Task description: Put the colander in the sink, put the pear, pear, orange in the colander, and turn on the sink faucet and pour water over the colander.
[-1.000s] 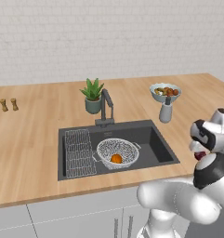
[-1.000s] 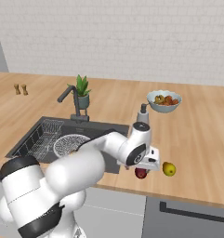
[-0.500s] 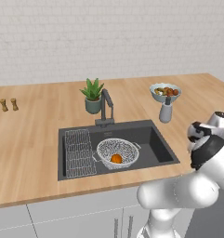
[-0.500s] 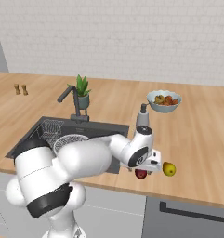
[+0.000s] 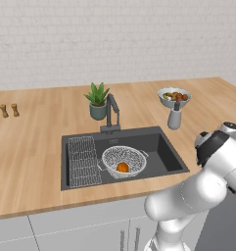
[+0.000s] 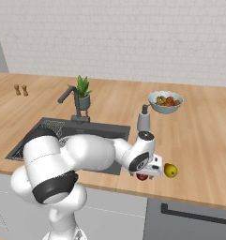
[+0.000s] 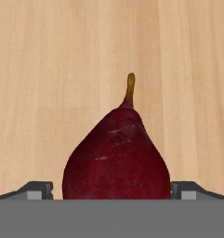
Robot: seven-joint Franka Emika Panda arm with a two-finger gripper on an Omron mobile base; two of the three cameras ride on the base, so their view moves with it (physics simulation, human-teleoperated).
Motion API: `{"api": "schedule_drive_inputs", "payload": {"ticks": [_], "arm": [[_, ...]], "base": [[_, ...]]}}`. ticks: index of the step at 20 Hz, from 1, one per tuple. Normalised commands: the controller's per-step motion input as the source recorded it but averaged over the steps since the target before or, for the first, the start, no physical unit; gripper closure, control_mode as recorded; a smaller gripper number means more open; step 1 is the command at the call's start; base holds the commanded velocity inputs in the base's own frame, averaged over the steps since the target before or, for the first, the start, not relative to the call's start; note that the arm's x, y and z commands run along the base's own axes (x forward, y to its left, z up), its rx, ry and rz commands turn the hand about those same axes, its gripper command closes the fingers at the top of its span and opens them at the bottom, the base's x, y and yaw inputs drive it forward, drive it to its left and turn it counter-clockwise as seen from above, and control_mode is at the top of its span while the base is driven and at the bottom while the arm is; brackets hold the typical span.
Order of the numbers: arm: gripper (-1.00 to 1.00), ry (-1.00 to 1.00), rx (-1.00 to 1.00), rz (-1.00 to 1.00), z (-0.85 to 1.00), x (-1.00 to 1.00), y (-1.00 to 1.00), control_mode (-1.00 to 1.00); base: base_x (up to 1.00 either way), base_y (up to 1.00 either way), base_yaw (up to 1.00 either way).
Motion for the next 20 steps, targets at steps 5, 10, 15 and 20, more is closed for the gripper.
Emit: {"api": "schedule_drive_inputs", "payload": {"ticks": [5, 10, 15, 20], "arm": [[1.0, 0.0, 0.0, 0.0, -0.21, 0.0, 0.0, -1.0], [1.0, -0.04, 0.0, 0.0, -0.12, -0.02, 0.0, -1.0], [1.0, -0.38, 0.0, 0.02, 0.58, -0.38, 0.02, -1.0], [1.0, -0.42, 0.0, 0.19, 1.0, -0.1, 0.32, -1.0]], "base": [[0.0, 0.0, 0.0], [0.0, 0.0, 0.0], [0.0, 0.0, 0.0], [0.0, 0.0, 0.0]]}}
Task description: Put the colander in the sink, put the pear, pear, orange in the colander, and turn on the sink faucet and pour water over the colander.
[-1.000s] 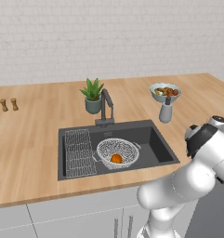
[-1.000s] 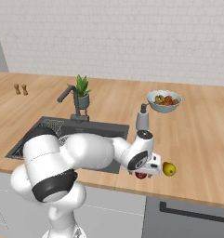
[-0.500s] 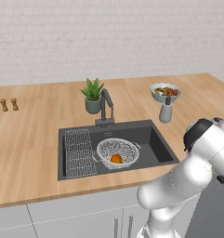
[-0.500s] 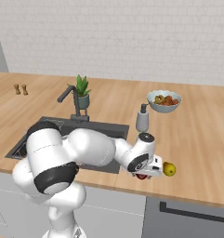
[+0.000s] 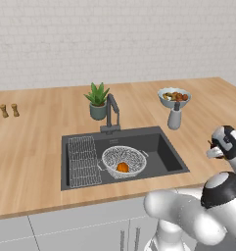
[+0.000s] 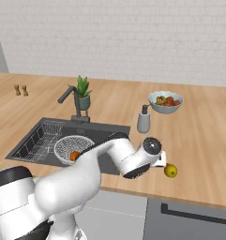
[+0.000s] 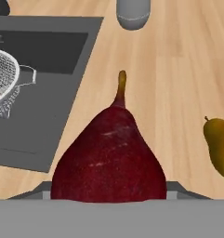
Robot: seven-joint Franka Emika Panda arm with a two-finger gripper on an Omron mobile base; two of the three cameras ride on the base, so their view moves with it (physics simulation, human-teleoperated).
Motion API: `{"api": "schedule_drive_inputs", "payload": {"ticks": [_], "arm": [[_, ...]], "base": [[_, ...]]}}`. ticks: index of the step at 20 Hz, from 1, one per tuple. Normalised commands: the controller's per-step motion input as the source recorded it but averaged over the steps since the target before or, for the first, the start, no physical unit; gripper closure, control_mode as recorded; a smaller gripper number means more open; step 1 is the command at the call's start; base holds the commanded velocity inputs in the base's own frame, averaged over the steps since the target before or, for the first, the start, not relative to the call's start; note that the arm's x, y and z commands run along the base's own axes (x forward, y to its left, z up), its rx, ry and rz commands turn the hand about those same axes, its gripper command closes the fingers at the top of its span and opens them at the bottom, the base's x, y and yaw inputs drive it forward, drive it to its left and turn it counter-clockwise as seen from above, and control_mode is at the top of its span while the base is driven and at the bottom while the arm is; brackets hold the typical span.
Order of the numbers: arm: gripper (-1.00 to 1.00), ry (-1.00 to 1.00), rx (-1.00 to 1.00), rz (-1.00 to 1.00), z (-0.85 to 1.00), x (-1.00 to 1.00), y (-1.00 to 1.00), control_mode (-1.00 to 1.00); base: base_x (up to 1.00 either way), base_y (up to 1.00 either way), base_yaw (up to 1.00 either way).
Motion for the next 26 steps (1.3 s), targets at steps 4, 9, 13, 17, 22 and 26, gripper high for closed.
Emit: {"api": "schedule_drive_inputs", "payload": {"ticks": [4, 9, 13, 17, 22, 26], "arm": [[1.0, -0.11, 0.0, 0.31, 1.0, 0.18, 0.64, -1.0], [1.0, 0.0, -0.01, 0.39, 1.0, 0.34, 0.84, -1.0], [1.0, 0.0, -0.04, 0.4, 0.75, 0.36, 0.91, -1.0], [1.0, 0.0, -0.03, 0.39, 0.24, 0.26, 0.93, -1.0], [1.0, -0.02, -0.02, 0.38, -0.16, 0.09, 0.91, -1.0], [1.0, 0.01, -0.08, 0.13, -0.42, 0.12, 0.88, -1.0]], "base": [[0.0, 0.0, 0.0], [0.0, 0.0, 0.0], [0.0, 0.0, 0.0], [0.0, 0.0, 0.0], [0.0, 0.0, 0.0], [0.0, 0.0, 0.0]]}}
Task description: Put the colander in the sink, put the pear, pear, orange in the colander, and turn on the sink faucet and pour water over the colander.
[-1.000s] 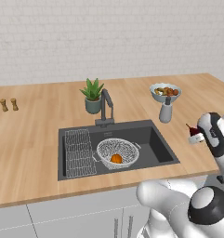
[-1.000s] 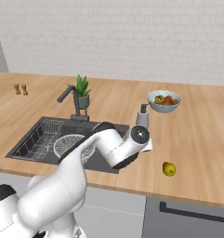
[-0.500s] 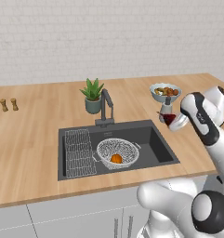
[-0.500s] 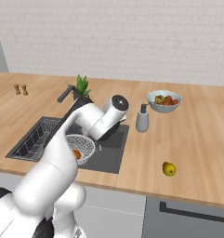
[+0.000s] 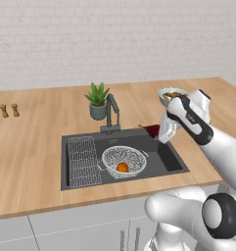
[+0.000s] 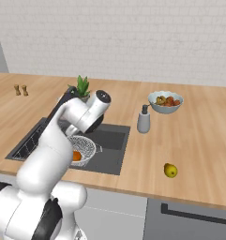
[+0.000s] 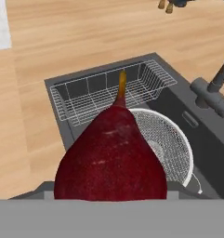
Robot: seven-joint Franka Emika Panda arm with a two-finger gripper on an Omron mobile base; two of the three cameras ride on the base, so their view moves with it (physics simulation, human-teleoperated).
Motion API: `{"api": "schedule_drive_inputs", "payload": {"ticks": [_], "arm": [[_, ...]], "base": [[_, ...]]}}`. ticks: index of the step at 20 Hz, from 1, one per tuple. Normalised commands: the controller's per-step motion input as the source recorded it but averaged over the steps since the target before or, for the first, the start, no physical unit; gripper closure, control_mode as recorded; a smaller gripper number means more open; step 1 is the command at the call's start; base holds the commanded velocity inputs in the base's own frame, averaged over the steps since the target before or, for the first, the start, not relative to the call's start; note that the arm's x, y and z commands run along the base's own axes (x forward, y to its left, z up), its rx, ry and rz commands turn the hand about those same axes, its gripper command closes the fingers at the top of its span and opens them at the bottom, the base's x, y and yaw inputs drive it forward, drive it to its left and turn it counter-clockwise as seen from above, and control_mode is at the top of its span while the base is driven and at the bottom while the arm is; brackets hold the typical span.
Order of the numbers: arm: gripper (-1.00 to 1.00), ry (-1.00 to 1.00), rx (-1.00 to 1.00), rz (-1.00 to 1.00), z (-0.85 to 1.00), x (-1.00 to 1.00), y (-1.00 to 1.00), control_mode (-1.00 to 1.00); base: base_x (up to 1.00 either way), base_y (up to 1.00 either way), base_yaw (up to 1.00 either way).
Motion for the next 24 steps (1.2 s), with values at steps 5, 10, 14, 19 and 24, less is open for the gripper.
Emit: {"api": "schedule_drive_inputs", "payload": {"ticks": [5, 10, 14, 19, 24], "arm": [[1.0, 0.09, -0.13, 0.0, -0.66, 0.1, 0.64, -1.0], [1.0, 0.02, -0.03, 0.0, -0.78, 0.06, 0.11, -1.0], [1.0, -0.02, 0.05, 0.06, -0.59, 0.0, -0.26, -1.0], [1.0, 0.0, 0.02, 0.08, -0.43, 0.08, -0.1, -1.0], [1.0, 0.01, 0.0, 0.02, -0.34, 0.37, 0.0, -1.0]], "base": [[0.0, 0.0, 0.0], [0.0, 0.0, 0.0], [0.0, 0.0, 0.0], [0.0, 0.0, 0.0], [0.0, 0.0, 0.0]]}}
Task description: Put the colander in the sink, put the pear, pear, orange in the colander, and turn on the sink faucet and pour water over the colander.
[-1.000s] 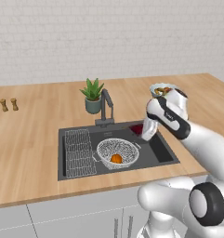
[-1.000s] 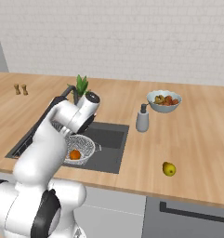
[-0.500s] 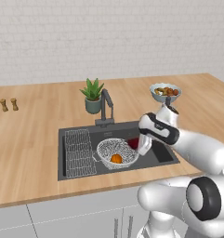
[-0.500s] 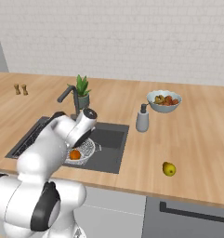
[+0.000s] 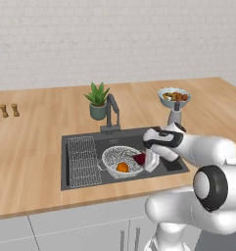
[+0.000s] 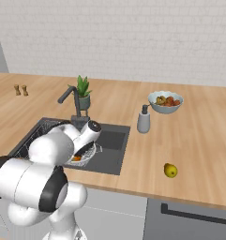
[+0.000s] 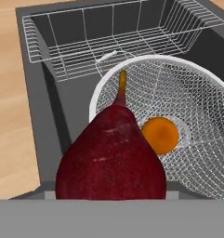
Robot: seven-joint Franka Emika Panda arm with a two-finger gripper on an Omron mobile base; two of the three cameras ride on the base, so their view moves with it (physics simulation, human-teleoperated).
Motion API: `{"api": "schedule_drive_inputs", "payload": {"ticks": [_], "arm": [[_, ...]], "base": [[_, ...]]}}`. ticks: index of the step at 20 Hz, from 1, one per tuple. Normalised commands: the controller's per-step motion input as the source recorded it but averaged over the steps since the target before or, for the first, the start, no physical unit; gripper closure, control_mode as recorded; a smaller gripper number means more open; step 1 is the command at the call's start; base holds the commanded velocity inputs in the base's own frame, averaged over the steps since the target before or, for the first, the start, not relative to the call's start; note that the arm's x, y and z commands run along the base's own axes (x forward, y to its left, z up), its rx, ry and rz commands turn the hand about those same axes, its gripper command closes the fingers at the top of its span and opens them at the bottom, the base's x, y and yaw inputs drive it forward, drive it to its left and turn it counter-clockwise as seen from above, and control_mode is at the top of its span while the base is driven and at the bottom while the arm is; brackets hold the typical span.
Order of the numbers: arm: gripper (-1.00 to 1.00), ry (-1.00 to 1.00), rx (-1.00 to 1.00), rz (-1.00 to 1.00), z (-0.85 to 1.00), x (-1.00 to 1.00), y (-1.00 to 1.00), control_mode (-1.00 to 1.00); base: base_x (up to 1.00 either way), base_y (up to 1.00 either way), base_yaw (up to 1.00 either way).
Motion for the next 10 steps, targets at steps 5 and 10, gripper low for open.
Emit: {"api": "schedule_drive_inputs", "payload": {"ticks": [5, 10], "arm": [[1.0, 0.05, 0.0, 0.0, -0.28, 0.52, 0.0, -1.0], [1.0, 0.02, 0.0, 0.0, -0.29, 0.39, 0.0, -1.0]], "base": [[0.0, 0.0, 0.0], [0.0, 0.0, 0.0]]}}
